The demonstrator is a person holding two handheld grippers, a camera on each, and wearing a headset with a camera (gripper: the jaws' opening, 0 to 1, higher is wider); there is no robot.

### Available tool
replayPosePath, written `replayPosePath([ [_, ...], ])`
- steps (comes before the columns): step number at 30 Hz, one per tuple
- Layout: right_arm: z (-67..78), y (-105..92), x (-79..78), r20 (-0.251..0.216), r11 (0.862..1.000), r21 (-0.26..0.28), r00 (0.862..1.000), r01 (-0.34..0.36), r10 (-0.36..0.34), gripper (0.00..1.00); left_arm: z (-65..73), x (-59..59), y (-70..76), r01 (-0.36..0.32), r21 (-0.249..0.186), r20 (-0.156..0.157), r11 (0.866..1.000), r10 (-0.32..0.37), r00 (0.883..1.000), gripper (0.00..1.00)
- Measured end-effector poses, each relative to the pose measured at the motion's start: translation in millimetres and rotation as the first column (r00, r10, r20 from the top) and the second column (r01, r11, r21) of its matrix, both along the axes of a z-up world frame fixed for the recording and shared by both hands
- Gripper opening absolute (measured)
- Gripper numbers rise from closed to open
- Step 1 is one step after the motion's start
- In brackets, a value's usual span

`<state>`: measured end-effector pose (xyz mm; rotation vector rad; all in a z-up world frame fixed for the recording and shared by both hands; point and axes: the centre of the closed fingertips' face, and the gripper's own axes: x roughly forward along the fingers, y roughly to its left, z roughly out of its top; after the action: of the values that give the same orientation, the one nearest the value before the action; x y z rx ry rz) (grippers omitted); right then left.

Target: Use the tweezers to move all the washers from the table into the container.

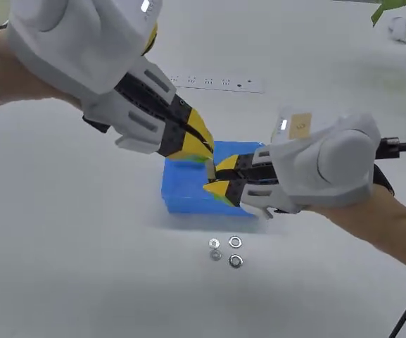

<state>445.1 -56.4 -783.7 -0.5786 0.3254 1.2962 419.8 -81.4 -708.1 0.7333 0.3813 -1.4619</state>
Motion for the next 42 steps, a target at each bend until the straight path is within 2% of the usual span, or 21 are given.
replayPosePath([
  [5, -5.0, 0.4, 18.7, 0.001, 1.000, -0.001, 1.000, 0.008, -0.008, 0.10, -4.5, 18.1, 0.8, -0.005, 0.003, 0.007, 1.000, 0.005, 1.000, 0.05],
  [10, -16.6, 1.5, 31.4, -0.013, 1.000, -0.012, 1.000, 0.006, -0.006, 0.10, -15.8, 33.9, 1.9, -0.014, 0.003, -0.015, 1.000, 0.014, 1.000, 0.05],
  [12, -23.3, 1.5, 37.6, -0.024, 1.000, -0.015, 1.000, 0.015, -0.015, 0.10, -22.1, 40.0, 2.4, -0.020, 0.008, -0.022, 1.000, 0.020, 1.000, 0.05],
  [14, -30.1, 1.9, 41.9, -0.031, 1.000, -0.022, 0.999, 0.017, -0.017, 0.10, -32.9, 51.0, 4.2, -0.022, 0.013, -0.031, 1.000, 0.023, 0.999, 0.05],
  [16, -37.0, 1.9, 45.0, -0.044, 0.999, -0.030, 0.999, 0.022, -0.023, 0.10, -41.1, 54.2, 3.6, -0.020, 0.023, -0.036, 1.000, 0.021, 0.999, 0.05],
  [21, -56.7, 1.3, 47.4, -0.073, 0.998, -0.063, 0.997, 0.012, -0.017, 0.10, -57.1, 57.3, 2.4, -0.012, 0.043, -0.064, 0.999, 0.015, 0.998, 0.05],
  [25, -64.3, -0.6, 49.2, -0.101, 0.998, -0.063, 0.994, 0.026, -0.032, 0.10, -64.7, 61.1, 2.4, -0.020, 0.042, -0.078, 0.999, 0.024, 0.997, 0.05],
  [30, -68.8, -2.0, 50.3, -0.124, 0.997, -0.061, 0.991, 0.038, -0.045, 0.10, -68.9, 62.6, 2.6, -0.038, 0.035, -0.098, 0.999, 0.042, 0.994, 0.05],
  [42, -73.6, -1.4, 47.5, -0.141, 0.996, -0.068, 0.988, 0.052, -0.061, 0.11, -72.6, 59.4, 2.9, -0.032, 0.051, -0.109, 0.998, 0.037, 0.993, 0.05],
])
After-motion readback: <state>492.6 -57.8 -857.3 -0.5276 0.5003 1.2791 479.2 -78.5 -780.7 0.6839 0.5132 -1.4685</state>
